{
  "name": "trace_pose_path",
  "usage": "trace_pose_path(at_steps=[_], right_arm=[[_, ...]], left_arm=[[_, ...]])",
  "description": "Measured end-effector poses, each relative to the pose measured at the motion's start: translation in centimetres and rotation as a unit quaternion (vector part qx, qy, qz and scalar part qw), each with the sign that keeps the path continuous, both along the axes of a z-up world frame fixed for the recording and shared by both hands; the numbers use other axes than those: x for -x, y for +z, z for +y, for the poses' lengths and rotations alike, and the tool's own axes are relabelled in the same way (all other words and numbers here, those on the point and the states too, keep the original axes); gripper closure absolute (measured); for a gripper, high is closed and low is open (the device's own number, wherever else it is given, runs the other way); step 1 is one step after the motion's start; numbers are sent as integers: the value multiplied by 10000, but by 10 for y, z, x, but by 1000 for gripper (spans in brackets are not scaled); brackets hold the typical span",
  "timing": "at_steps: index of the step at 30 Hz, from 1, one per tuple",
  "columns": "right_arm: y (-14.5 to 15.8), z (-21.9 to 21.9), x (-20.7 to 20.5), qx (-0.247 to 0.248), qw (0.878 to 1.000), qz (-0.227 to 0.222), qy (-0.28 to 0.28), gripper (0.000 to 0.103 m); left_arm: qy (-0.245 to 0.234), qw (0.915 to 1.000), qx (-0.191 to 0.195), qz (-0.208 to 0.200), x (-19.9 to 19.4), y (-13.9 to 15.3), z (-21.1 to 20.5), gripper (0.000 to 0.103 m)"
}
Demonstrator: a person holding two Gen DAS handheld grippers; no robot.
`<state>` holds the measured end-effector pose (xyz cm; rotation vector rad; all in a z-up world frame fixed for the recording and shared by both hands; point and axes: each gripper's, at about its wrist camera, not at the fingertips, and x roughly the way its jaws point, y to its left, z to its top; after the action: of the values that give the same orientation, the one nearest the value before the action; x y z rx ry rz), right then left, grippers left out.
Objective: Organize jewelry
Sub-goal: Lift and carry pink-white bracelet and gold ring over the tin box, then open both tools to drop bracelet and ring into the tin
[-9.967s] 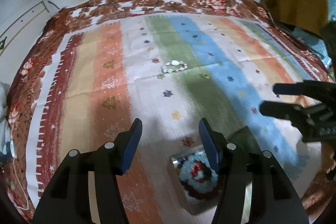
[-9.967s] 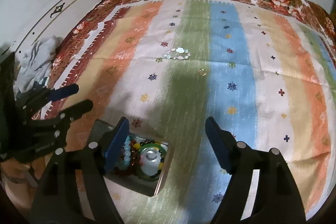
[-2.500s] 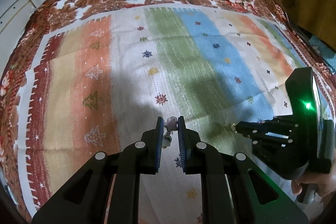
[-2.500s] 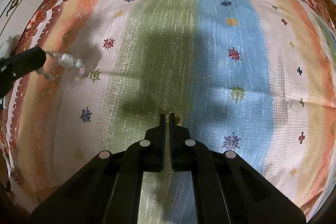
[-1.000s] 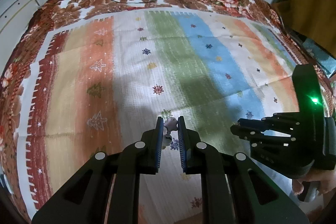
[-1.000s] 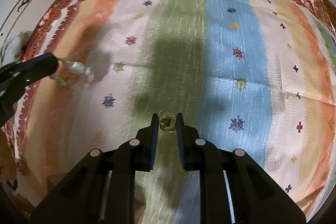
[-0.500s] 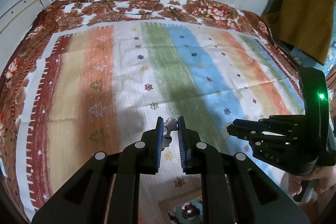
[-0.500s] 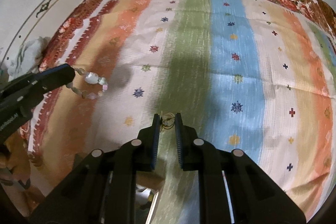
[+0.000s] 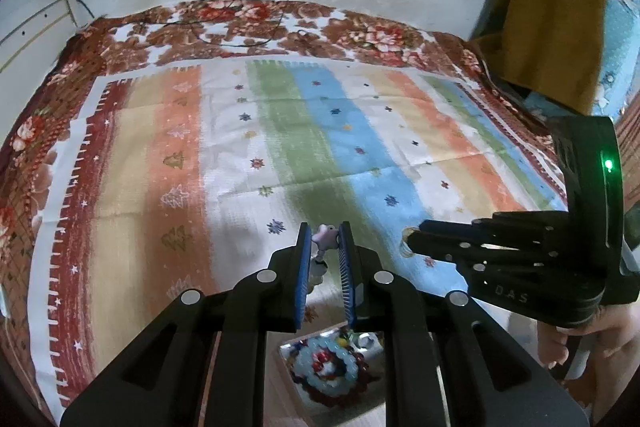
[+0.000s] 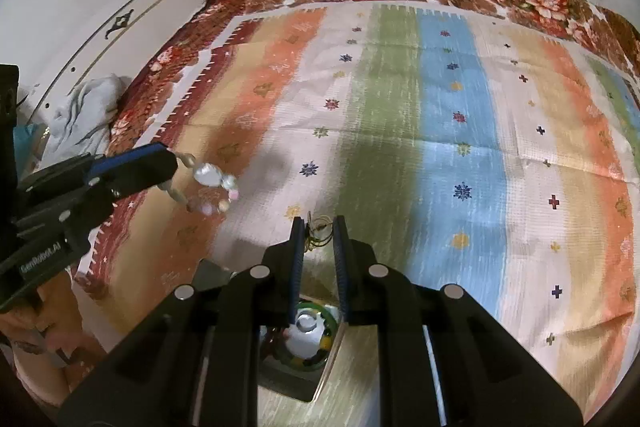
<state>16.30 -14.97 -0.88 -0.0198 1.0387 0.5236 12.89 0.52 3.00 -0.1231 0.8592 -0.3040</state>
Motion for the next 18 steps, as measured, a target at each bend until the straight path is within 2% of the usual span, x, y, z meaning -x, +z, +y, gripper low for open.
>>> trace_pose_path(at_steps=[8, 12, 18], right_arm=[[5, -3, 29, -96, 9998, -89, 141, 87], [5, -4, 44, -126, 9997, -101, 209, 87], [3, -3, 64, -187, 9993, -112, 308, 87]], left_arm=[[-183, 9997, -34, -169, 35, 3, -10, 90], [-225, 9996, -132, -146, 48, -4, -13, 90], [-246, 9996, -73, -122, 66, -9, -13, 90]])
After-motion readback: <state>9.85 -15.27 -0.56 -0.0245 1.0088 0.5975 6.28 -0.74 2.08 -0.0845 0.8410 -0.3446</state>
